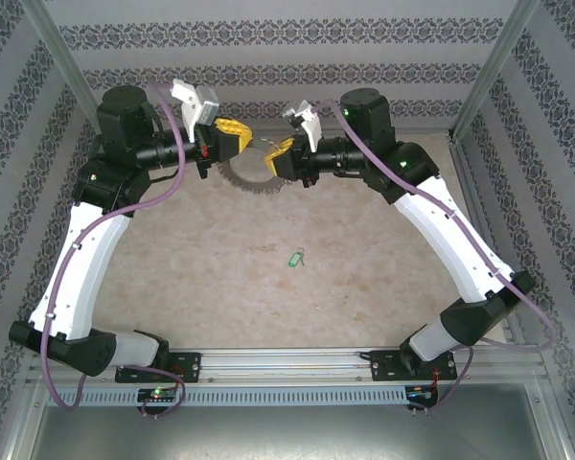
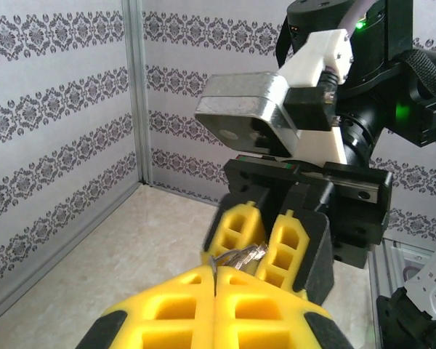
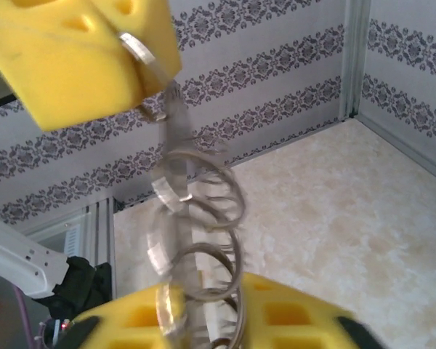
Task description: Put the keys on the keyring
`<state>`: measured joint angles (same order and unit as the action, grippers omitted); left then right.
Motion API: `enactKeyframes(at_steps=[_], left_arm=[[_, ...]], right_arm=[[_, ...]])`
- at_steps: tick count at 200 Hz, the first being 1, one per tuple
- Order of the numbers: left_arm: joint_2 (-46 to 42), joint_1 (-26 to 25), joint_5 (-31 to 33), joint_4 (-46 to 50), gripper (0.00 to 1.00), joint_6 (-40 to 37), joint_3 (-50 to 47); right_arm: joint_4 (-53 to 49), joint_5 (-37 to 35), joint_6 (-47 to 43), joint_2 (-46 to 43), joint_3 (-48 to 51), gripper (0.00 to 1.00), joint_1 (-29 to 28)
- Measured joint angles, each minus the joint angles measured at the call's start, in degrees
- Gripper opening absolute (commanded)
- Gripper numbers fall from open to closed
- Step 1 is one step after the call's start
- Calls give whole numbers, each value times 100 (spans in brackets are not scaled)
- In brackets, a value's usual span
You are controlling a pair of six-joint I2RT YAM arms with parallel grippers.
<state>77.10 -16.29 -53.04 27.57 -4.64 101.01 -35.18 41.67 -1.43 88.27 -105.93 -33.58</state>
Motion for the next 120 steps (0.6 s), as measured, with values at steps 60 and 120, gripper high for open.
enactKeyframes(at_steps=[60,120], left_arm=[[118,-254,575,610,0,-470,404],[295,-828,1899,1521,0,-1394,925]], right_arm=[[-267,-369,-326,-20,-122,0,-96],[-662,-1196,-568,-76,-219,0,-278]])
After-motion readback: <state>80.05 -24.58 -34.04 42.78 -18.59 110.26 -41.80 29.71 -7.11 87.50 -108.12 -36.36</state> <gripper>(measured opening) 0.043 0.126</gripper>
